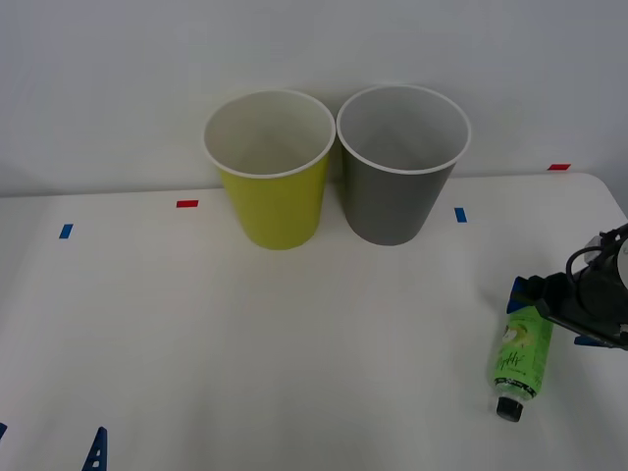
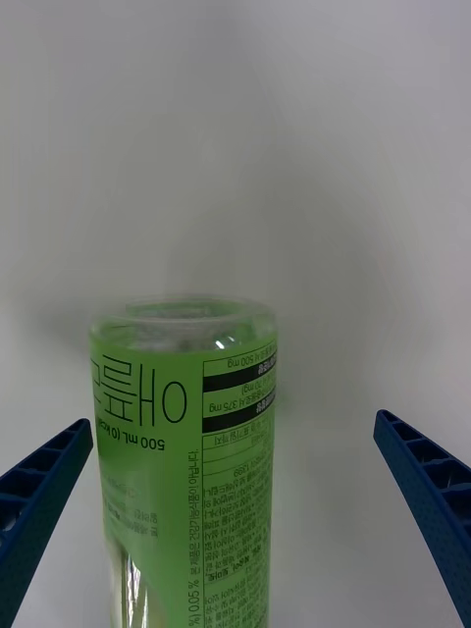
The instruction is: Put cans in the gray bin and PET bottles in the light green bin.
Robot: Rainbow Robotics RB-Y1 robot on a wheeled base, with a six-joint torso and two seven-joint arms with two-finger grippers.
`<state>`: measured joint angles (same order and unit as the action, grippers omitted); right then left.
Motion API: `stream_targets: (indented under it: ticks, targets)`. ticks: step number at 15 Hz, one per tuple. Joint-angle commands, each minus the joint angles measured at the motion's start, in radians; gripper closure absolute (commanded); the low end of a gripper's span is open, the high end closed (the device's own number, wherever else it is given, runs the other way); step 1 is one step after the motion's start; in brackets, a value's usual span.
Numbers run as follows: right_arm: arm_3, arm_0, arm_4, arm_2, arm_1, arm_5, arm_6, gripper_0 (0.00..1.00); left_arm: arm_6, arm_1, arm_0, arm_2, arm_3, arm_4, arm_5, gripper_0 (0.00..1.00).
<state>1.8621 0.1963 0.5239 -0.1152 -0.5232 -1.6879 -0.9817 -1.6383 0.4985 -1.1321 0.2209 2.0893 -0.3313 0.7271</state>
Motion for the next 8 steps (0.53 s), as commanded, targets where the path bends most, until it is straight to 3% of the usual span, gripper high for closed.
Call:
stream_targets:
  ticks: [1, 8]
  targets:
    - [-0.035, 0.025, 0.002, 0.022, -0.009, 0.001, 0.017, 0.0, 0.0, 0.0, 0.0, 0.0, 0.0, 0.0, 0.0, 0.0]
    - [-0.038, 0.031, 0.021, 0.086, -0.026, 0.002, 0.061, 0.0, 0.0, 0.0, 0.0, 0.0, 0.0, 0.0, 0.0, 0.0]
